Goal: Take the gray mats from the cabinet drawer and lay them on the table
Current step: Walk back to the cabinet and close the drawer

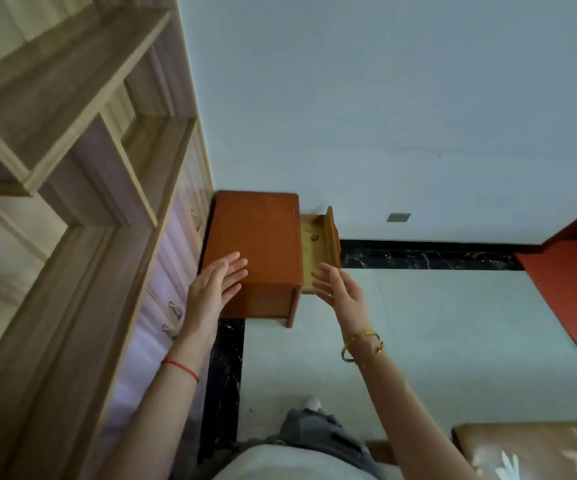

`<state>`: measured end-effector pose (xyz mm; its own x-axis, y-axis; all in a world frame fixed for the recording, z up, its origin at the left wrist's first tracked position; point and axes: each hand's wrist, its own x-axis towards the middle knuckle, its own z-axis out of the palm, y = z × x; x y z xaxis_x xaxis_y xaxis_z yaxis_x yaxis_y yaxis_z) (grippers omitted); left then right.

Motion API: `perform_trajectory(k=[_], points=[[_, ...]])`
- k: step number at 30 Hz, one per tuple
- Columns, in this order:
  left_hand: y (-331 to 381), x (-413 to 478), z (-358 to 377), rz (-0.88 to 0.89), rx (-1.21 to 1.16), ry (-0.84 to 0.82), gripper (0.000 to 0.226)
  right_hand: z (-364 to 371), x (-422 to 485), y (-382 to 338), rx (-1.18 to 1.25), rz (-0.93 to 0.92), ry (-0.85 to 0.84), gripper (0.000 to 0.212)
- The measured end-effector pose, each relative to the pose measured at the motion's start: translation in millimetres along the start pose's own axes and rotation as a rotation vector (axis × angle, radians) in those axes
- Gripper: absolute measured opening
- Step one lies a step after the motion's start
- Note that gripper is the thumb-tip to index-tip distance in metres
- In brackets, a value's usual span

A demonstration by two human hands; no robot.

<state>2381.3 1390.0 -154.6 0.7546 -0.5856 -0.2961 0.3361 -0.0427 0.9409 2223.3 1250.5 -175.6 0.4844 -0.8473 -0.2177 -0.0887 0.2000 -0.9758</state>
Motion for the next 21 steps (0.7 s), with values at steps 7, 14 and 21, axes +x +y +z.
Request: perform_trajectory(k=[7, 14, 21], points=[[9.1, 82.7, 108.6, 0.006, -0.020, -0.023, 0.029, -66.1, 109.9, -27.4, -0.021, -0.005, 0.005, 0.033], [12.8, 147.9, 175.8, -0.003, -0.008, -0.006, 0.031, -109.2, 192.3, -38.1, -0.043, 0.016, 0.001, 0.030], [17.9, 216.4, 222.7, 0.013, -0.022, 0.036, 0.031, -119.0, 279.3, -47.6, -0.051, 0.029, -0.052, 0.028]])
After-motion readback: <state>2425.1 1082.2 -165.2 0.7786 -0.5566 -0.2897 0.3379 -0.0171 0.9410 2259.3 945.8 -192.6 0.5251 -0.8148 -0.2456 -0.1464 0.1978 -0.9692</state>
